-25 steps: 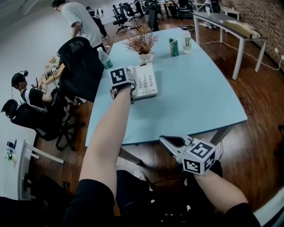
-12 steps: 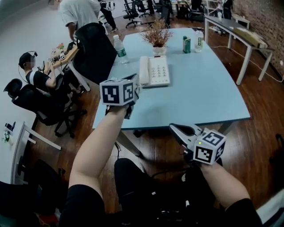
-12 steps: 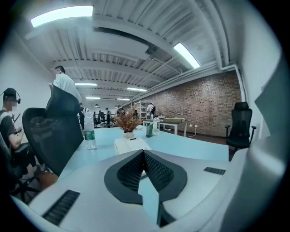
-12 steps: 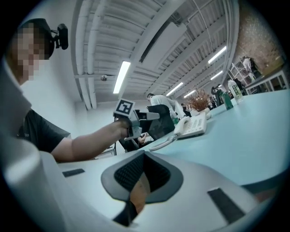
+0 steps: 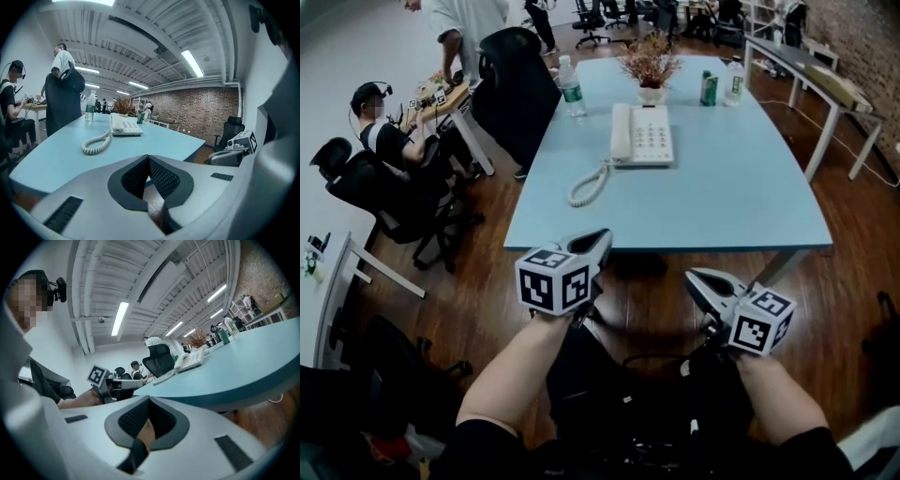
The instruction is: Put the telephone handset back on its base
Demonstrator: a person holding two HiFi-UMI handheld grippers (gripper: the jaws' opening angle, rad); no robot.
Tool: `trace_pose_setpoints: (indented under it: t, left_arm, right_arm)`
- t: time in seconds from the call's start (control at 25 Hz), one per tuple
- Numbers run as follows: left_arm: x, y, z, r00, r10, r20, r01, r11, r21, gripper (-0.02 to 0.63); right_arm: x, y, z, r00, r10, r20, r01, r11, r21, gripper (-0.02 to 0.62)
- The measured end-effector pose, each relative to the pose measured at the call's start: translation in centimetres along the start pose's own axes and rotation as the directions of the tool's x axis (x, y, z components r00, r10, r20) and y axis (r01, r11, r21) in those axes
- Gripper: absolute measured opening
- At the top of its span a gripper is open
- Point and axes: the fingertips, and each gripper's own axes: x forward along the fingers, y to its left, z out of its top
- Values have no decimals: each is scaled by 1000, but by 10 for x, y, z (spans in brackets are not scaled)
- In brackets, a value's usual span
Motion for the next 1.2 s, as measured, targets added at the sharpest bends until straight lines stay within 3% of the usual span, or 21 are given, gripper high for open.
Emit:
trace_pose_setpoints:
  t: [0.2, 0.48, 0.84, 1.2]
  left_arm:
    - [-26, -7, -43, 993, 48, 112, -32, 990, -141, 0]
    - [-33, -6, -72, 989, 72, 129, -49, 983, -174, 0]
    - [-18, -19, -95, 997, -12, 74, 20, 995, -101, 0]
    - [-15, -5, -95, 997, 0, 76, 8, 994, -109, 0]
  right_arm:
    - [-8, -7, -7, 999, -24, 24, 24, 1000, 10, 12]
    - [2, -5, -30, 999, -13, -45, 12, 1000, -27, 12]
    - [3, -16, -38, 996, -50, -68, 47, 997, -56, 12]
    - [12, -11, -39, 996, -31, -85, 25, 997, -74, 12]
